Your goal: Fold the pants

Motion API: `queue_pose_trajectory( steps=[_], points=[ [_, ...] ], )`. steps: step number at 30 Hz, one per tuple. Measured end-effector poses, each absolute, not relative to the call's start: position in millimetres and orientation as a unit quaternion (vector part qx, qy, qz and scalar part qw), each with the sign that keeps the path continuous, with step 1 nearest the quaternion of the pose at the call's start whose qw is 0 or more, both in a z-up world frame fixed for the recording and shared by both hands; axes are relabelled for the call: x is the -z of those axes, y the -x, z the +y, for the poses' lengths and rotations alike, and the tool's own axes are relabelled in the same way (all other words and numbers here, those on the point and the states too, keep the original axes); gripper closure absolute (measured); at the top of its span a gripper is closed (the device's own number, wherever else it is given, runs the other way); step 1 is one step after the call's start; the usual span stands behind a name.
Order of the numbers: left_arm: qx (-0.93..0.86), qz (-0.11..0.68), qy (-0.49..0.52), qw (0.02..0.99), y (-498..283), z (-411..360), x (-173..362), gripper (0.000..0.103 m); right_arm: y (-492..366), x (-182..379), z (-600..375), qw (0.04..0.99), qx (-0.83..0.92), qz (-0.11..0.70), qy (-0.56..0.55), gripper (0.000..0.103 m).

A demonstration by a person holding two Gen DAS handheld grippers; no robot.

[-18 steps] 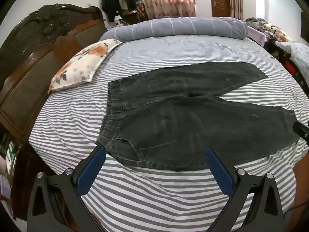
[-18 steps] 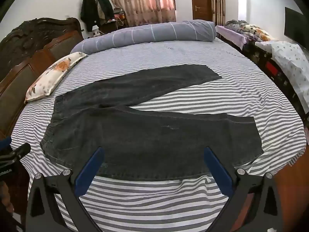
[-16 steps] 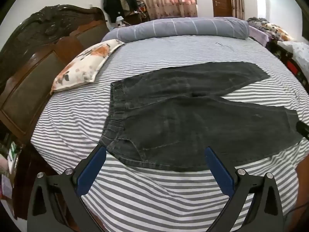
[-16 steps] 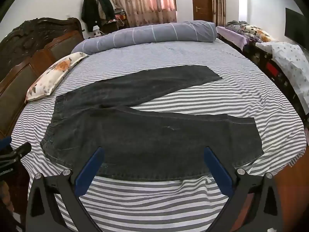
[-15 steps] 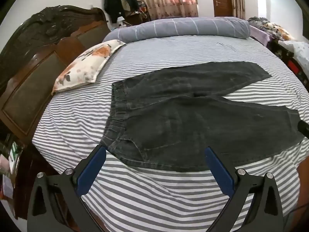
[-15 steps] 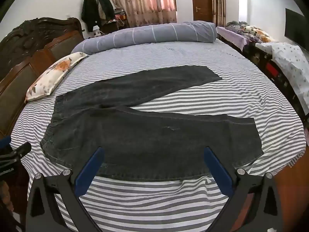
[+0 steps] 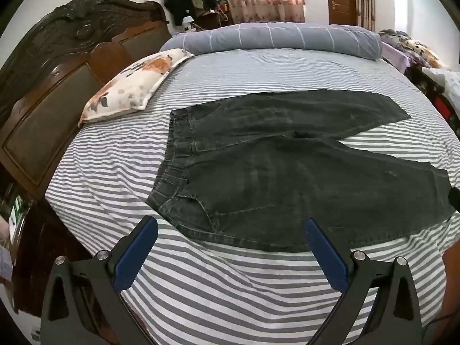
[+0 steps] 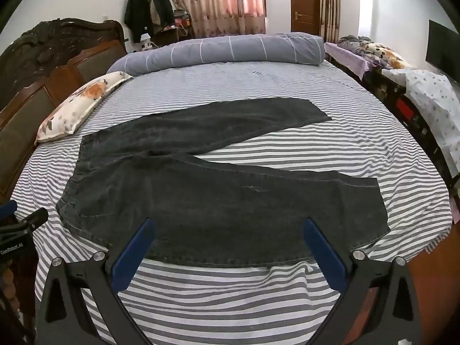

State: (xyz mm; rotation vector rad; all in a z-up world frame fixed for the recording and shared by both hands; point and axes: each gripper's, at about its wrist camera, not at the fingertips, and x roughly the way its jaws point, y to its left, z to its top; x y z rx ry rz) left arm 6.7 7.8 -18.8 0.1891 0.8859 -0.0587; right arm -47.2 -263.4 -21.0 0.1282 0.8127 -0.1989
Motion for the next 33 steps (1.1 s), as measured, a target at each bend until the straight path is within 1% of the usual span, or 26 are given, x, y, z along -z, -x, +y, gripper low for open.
queue_pose_trajectory(
  steps=[16,33],
  points=[
    [0.045,0.427,-0.088,0.899,-4.1,0.6,27.2,0.002,46.6,24.2,-266.0,0.912,0.098,0.395,-0.054,0.001],
    [0.049,0.412,-0.079,0.906,-0.3,2.7,23.5,0.002,44.7,22.7,-264.0,0.913,0.098,0.394,-0.048,0.001]
  ],
)
